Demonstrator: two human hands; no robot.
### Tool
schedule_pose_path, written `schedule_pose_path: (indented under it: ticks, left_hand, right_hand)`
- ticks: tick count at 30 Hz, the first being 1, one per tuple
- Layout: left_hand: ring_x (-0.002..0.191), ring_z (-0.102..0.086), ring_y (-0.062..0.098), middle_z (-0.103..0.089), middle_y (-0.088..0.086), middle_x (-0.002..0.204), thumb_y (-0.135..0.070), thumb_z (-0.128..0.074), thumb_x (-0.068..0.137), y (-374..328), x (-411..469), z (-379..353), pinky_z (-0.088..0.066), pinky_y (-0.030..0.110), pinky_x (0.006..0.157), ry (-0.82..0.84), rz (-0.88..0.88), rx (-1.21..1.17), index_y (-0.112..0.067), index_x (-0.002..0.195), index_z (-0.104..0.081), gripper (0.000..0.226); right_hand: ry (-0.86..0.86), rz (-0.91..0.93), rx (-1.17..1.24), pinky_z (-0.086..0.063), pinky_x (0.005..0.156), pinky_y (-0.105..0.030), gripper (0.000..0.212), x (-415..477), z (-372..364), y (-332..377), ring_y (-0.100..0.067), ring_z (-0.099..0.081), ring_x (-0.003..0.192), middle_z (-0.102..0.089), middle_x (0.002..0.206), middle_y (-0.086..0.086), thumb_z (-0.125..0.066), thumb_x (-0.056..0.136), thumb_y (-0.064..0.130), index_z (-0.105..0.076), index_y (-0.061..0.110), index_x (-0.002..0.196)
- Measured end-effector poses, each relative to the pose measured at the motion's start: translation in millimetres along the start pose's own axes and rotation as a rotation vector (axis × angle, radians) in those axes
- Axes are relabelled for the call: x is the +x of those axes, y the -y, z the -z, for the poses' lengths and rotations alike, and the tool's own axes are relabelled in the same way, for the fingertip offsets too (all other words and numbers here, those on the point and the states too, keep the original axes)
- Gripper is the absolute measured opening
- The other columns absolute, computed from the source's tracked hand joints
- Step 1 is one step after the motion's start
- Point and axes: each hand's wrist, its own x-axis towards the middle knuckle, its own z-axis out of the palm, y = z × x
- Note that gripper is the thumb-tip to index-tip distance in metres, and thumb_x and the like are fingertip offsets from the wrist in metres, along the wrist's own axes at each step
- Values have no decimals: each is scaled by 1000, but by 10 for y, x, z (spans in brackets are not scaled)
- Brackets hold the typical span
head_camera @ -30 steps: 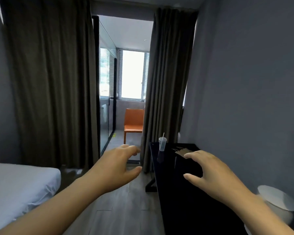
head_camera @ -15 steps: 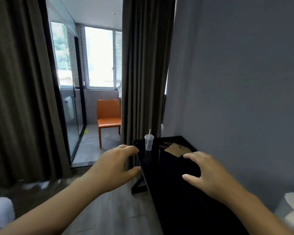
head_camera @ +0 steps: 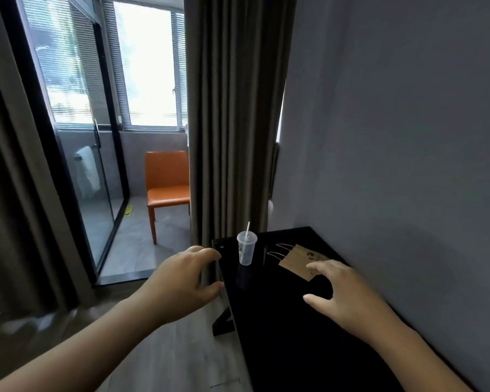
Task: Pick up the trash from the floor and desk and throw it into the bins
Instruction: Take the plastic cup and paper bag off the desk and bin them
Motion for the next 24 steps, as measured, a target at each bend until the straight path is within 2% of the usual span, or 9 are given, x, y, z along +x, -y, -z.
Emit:
schedule_pose_path:
  ticks: [5, 10, 16, 19, 24]
  left_hand:
    - [108, -54, 3, -52, -16, 125, -49, -62, 83, 462, 742, -257, -45, 16, 87, 52, -25, -13, -33, 131, -48, 52]
    - [104, -57, 6, -53, -13, 122, -48, -63, 82, 941, 1519, -489, -51, 24, 87, 116, -80, -42, -30, 131, -49, 55]
    - [104, -58, 10, -54, -9, 119, -50, -63, 80, 1491, 2434, -660, -49, 29, 89, 220, -143, -64, -25, 124, -51, 53]
    - [102, -59, 11, -55, -8, 117, -63, -56, 70, 1734, 2825, -821, -49, 27, 87, 275, -173, -71, -24, 123, -51, 66]
    - [101, -59, 9, -54, -8, 118, -72, -49, 60, 1981, 3350, -1170, -49, 27, 88, 403, -176, -93, -24, 123, -50, 79]
  right_hand:
    - [30, -82, -2, -39, 102, -21, 62, 623, -263, -182, -4, -43, 129, -46, 140, 15, -66, 82, 47, -44, 32, 139]
    - [40, -189, 4, -39, 103, -22, 65, 1266, -550, -280, -6, -42, 130, -41, 145, 13, -65, 83, 48, -41, 32, 141]
    - [76, -371, 40, -39, 97, -17, 67, 1908, -863, -275, -4, -44, 125, -41, 142, 14, -65, 83, 47, -38, 32, 143]
    - [97, -451, 36, -39, 99, -19, 67, 2154, -1046, -317, -7, -44, 126, -42, 141, 11, -65, 84, 47, -38, 31, 143]
    - [150, -553, 83, -38, 103, -23, 70, 2521, -1269, -478, -8, -41, 130, -38, 145, 10, -66, 83, 47, -36, 30, 144]
